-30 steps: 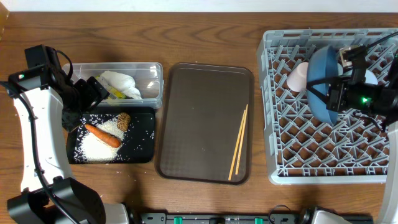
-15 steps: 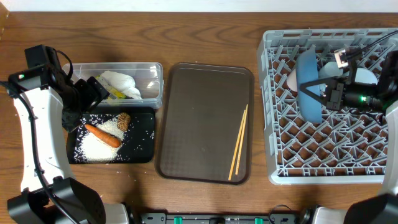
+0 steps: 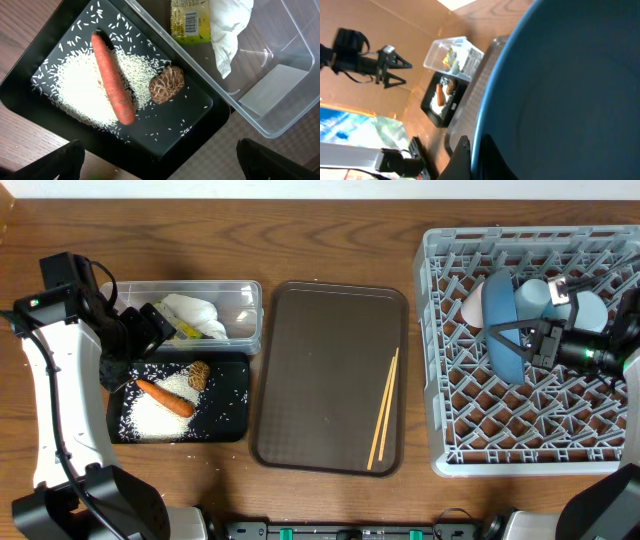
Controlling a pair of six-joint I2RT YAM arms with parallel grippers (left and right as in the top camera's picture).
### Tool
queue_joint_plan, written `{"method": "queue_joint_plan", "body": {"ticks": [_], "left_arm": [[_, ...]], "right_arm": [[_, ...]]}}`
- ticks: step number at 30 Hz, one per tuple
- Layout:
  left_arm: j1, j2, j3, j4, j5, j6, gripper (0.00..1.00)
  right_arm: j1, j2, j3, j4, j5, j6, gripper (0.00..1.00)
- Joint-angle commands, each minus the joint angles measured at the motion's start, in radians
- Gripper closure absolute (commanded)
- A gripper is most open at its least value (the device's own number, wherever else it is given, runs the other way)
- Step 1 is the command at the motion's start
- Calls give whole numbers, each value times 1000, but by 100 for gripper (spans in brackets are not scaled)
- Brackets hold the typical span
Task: Sort waste into correct bins and load items into the dishwasher rack
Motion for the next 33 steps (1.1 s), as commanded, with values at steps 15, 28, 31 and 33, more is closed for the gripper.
{"method": "queue_joint_plan", "body": {"ticks": [15, 28, 31, 33], "left_arm": [[4, -15, 1, -3, -6, 2, 2], [5, -15, 1, -3, -6, 2, 2], [5, -15, 1, -3, -6, 2, 2], [5, -15, 1, -3, -6, 2, 2]], "right_arm": [[-55, 4, -43, 1, -238, -4, 99], [-154, 4, -46, -98, -143, -89, 99], [-154, 4, -56, -99, -125, -89, 99], [-154, 4, -69, -97, -108, -89, 99]]}}
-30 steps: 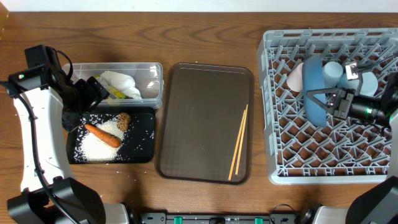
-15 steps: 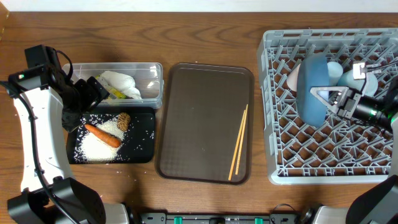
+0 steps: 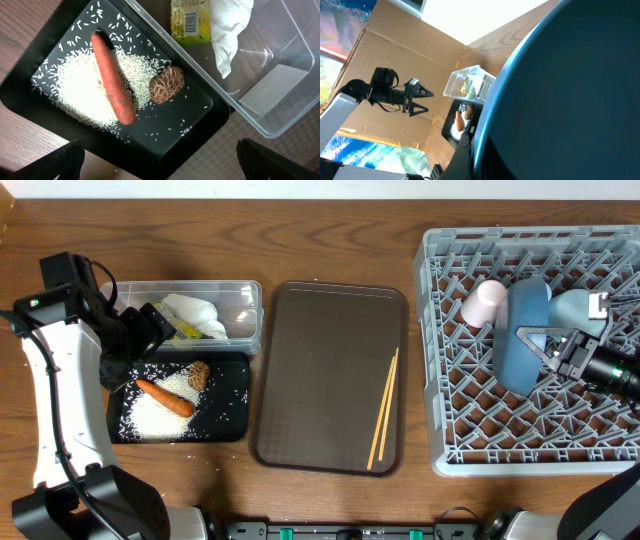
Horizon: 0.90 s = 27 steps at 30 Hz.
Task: Sort waste into correct bins and load items into the dishwasher rack
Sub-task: 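Open the right gripper and release the blue plate flat in the rack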
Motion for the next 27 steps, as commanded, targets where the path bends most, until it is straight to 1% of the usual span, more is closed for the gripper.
{"method": "queue_joint_plan", "body": {"ticks": [1, 7, 9, 13, 27], "left_arm": [[5, -15, 0, -3, -6, 2, 2], [5, -15, 0, -3, -6, 2, 2], [5, -15, 0, -3, -6, 2, 2], [5, -15, 0, -3, -6, 2, 2], [5, -15, 0, -3, -6, 2, 2]], "right_arm": [[-7, 8, -35, 5, 59, -23, 99], [-14, 8, -52, 25, 111, -16, 99], [-19, 8, -52, 43, 147, 16, 99], [-34, 8, -52, 104, 224, 125, 99], [-58, 8, -52, 107, 287, 156, 99]]}}
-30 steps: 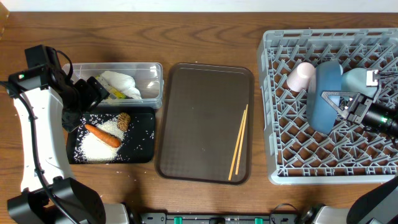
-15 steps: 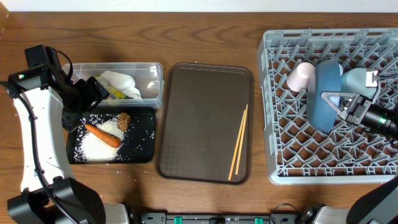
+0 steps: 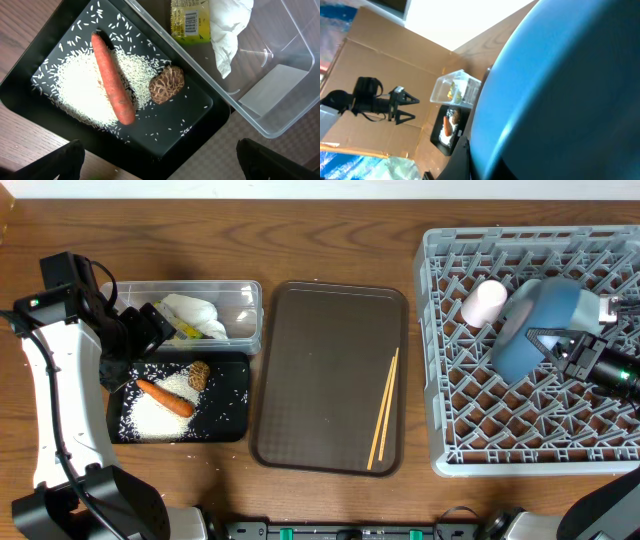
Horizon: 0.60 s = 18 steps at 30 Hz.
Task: Sort waste into correct bins and load items into the dishwasher rack
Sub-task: 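Open the right gripper and release the blue plate flat in the rack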
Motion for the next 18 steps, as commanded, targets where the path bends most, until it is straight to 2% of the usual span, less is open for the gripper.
{"method": "queue_joint_plan", "body": {"ticks": [1, 14, 15, 18], "left_arm": [[5, -15, 0, -3, -6, 2, 2], [5, -15, 1, -3, -6, 2, 2], [5, -15, 0, -3, -6, 2, 2], [4, -15, 0, -3, -6, 2, 2]], "right_arm": [[-6, 18, -29, 5, 220, 47, 99], [-56, 18, -29, -19, 253, 63, 99], [-56, 18, -29, -26, 252, 63, 96], [-59, 17, -29, -44, 224, 63, 76]]}}
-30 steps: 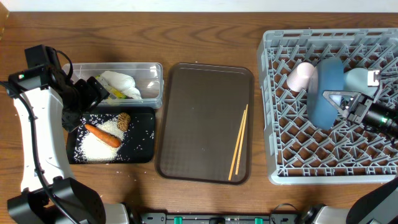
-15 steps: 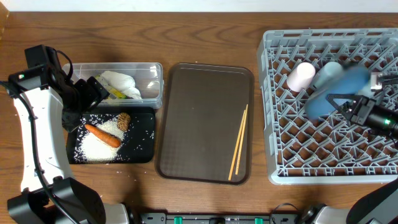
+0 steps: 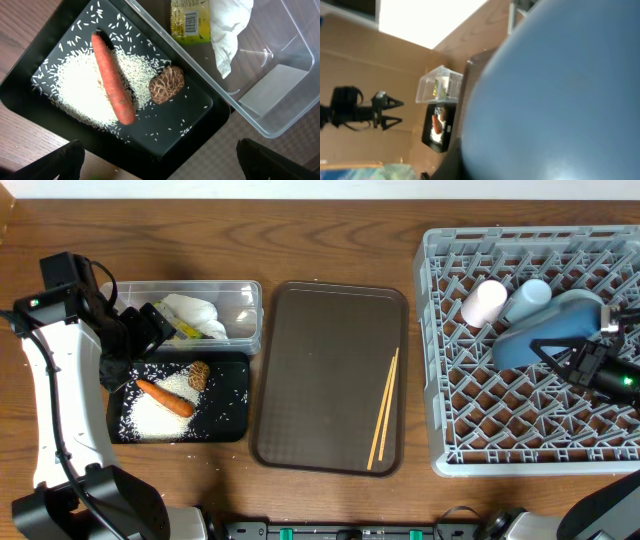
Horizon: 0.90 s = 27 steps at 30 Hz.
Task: Sort waste into correct bins and load items into the dishwasher rack
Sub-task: 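Open the right gripper and release the blue plate flat in the rack, then move the right gripper left toward the brown tray and chopsticks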
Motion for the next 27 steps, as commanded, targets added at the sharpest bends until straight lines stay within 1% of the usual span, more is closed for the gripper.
{"method": "queue_joint_plan", "body": {"ticks": [1, 4, 6, 8, 10, 14, 20, 23, 27], "left_arm": [[5, -15, 1, -3, -6, 2, 2], [5, -15, 1, -3, -6, 2, 2], [5, -15, 1, -3, -6, 2, 2], [5, -15, 1, -3, -6, 2, 2], [5, -15, 1, -3, -6, 2, 2], [5, -15, 1, -3, -6, 2, 2], [5, -15, 1, -3, -6, 2, 2], [5, -15, 1, -3, -6, 2, 2], [5, -15, 1, -3, -6, 2, 2]], "right_arm": [[-17, 21, -19, -11, 96, 19, 72], [-40, 20, -19, -28, 87, 19, 61], [-62, 19, -19, -42, 75, 19, 60], [-89, 17, -17, -76, 34, 18, 49], [-119, 17, -6, -119, 0, 18, 41], [-167, 7, 44, -199, -1, -36, 39], [-186, -30, 171, -250, 3, -26, 36], [-185, -56, 244, -286, 34, -2, 37], [-184, -107, 324, -319, 39, 0, 41]]}}
